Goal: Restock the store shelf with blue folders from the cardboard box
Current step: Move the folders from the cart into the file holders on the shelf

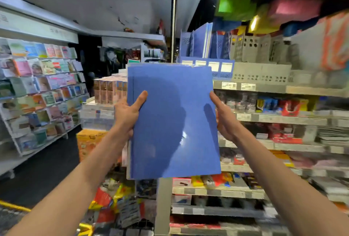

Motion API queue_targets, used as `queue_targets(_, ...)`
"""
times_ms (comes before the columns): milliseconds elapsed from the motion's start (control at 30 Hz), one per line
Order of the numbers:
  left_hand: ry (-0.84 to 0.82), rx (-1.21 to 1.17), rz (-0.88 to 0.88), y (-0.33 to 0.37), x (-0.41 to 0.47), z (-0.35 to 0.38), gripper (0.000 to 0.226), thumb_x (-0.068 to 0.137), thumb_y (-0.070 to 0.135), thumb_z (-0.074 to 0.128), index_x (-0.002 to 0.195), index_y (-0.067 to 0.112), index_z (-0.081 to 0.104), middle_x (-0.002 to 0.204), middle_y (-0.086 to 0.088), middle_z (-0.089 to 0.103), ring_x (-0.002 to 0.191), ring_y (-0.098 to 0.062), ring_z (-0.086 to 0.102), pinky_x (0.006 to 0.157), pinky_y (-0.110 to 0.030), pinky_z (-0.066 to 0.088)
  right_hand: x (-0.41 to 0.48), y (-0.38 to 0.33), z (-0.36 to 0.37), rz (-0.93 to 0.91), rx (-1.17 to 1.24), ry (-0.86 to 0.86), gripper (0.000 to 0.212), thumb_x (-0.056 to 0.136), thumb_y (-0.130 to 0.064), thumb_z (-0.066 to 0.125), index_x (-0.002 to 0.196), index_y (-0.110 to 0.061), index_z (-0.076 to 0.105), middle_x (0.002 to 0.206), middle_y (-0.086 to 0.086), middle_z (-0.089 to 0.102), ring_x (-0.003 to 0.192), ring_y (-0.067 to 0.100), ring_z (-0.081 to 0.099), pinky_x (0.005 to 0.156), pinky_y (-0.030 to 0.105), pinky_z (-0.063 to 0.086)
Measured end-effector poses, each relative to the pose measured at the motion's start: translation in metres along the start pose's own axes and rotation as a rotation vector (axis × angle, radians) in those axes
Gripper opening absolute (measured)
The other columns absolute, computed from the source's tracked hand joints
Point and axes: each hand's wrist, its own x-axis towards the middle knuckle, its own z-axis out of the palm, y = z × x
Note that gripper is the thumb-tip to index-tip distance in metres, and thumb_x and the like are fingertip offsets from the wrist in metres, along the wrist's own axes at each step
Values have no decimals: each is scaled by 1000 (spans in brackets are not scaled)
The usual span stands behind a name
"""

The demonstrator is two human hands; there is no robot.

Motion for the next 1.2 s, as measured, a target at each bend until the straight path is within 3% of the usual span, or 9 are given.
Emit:
queue_targets(167, -105, -28, -1, -7, 20, 77, 25, 91, 28, 75, 108, 11, 73, 95, -5, 78, 78, -20, 74, 57, -31, 59, -25, -22, -61, -20, -62, 12, 44, 96, -42, 58, 135, -20, 61, 131, 3, 67, 119, 24, 65, 100, 41, 52)
queue_targets(333, -204, -17, 37, -2, 33, 159, 9, 92, 25, 73, 96, 17, 71, 74, 9, 76, 62, -7, 72, 50, -22, 55, -37, -53, -104, -152, -58, 214, 32, 98, -24, 61, 126, -9, 64, 116, 11, 73, 95, 25, 73, 70, 32, 59)
queue_targets(633, -313, 251, 100, -11, 84, 283, 60, 87, 62, 68, 117, 10, 67, 112, -5, 75, 96, -22, 73, 85, -39, 61, -1, -92, -213, -372, -54, 377, 30, 92, -22, 71, 121, -13, 67, 111, 8, 75, 96, 31, 74, 80, 43, 60)
queue_targets(700, -310, 355, 158, -14, 97, 307, 53, 95, 52, 64, 118, 4, 66, 116, -18, 71, 99, -24, 71, 86, -34, 58, 15, -99, -239, -408, -62, 393, 30, 91, -23, 73, 119, -15, 68, 109, 6, 76, 96, 31, 74, 81, 46, 60)
queue_targets(733, -293, 417, 196, -14, 106, 322, 56, 96, 48, 64, 125, 1, 62, 137, -15, 56, 104, -29, 68, 91, -38, 55, 28, -106, -254, -432, -68, 400, 30, 90, -24, 74, 118, -16, 68, 109, 5, 76, 96, 30, 74, 82, 47, 60)
queue_targets(767, -280, 463, 196, -16, 116, 331, 59, 95, 47, 65, 131, 2, 59, 121, -3, 67, 107, -32, 67, 94, -41, 53, 38, -110, -264, -454, -82, 411, 30, 89, -25, 75, 117, -17, 69, 108, 3, 76, 96, 28, 74, 82, 47, 60)
queue_targets(933, -264, 547, 213, -22, 154, 365, 42, 95, 42, 67, 126, 14, 60, 115, -8, 69, 82, -21, 75, 87, -44, 59, 99, -133, -295, -574, -140, 521, 26, 87, -26, 77, 111, -16, 70, 101, -3, 77, 89, 18, 75, 72, 35, 61)
queue_targets(1067, -175, 701, 290, -25, 181, 372, 35, 94, 46, 65, 118, 21, 61, 105, 0, 71, 81, -18, 75, 72, -34, 55, 149, -145, -301, -652, -183, 622, 19, 86, -27, 78, 102, -19, 70, 95, -7, 75, 87, 15, 72, 71, 33, 58)
queue_targets(1200, -83, 829, 369, -28, 218, 371, 45, 88, 56, 64, 120, 24, 62, 101, 8, 70, 92, -18, 71, 90, -40, 55, 200, -157, -297, -711, -178, 683, 13, 85, -30, 77, 92, -25, 68, 91, -11, 74, 86, 14, 71, 76, 38, 60)
